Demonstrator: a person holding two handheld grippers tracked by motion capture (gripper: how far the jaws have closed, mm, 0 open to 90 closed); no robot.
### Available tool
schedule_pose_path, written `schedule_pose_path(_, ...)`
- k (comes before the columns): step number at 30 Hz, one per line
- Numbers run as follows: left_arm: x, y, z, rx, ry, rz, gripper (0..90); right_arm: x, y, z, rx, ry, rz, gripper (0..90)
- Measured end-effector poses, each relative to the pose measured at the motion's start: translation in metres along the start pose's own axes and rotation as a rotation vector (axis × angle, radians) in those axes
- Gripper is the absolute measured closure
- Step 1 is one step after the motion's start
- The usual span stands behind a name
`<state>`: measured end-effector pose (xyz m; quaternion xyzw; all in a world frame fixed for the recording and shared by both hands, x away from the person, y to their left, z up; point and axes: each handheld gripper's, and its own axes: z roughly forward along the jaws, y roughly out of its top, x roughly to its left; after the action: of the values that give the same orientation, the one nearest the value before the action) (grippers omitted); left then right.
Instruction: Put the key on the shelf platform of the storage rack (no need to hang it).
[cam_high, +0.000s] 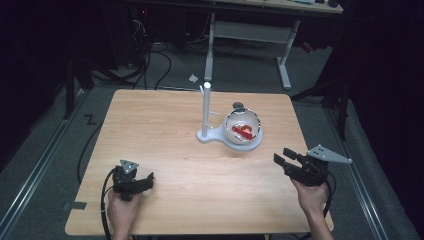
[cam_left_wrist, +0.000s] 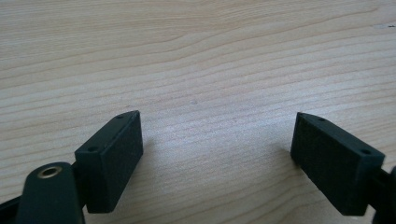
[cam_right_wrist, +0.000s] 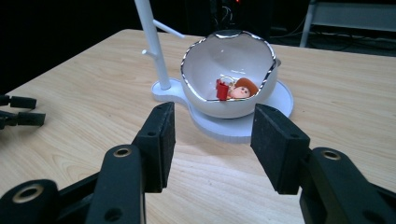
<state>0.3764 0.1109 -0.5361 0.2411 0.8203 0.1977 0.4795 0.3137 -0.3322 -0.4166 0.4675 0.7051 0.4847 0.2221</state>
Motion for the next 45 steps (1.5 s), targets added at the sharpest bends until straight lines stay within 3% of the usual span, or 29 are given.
schedule_pose_path(14,0.0,0.0,0.0,-0.001,0.003,-0.005,17.2,0.011,-0.005,0.017,-0.012,0.042,-0.003,52.4)
schedule_pose_path(26,-0.001,0.0,0.0,0.0,0.003,-0.007,17.2,0.014,-0.013,0.034,0.035,0.055,0.001,52.3)
schedule_pose_path(29,-0.001,0.0,0.0,-0.001,0.003,-0.007,17.2,0.016,-0.013,0.038,0.058,0.058,-0.019,52.9)
schedule_pose_path(36,0.0,0.0,0.0,-0.001,0.003,-0.006,17.3,0.015,-0.02,0.052,0.081,0.072,0.005,53.0)
schedule_pose_path(40,-0.001,0.0,0.0,-0.001,0.003,-0.007,17.3,0.016,-0.024,0.061,0.104,0.067,-0.005,53.4)
schedule_pose_path(45,0.0,0.0,0.0,0.0,0.0,-0.001,17.2,0.021,-0.03,0.069,0.089,0.061,-0.026,55.7)
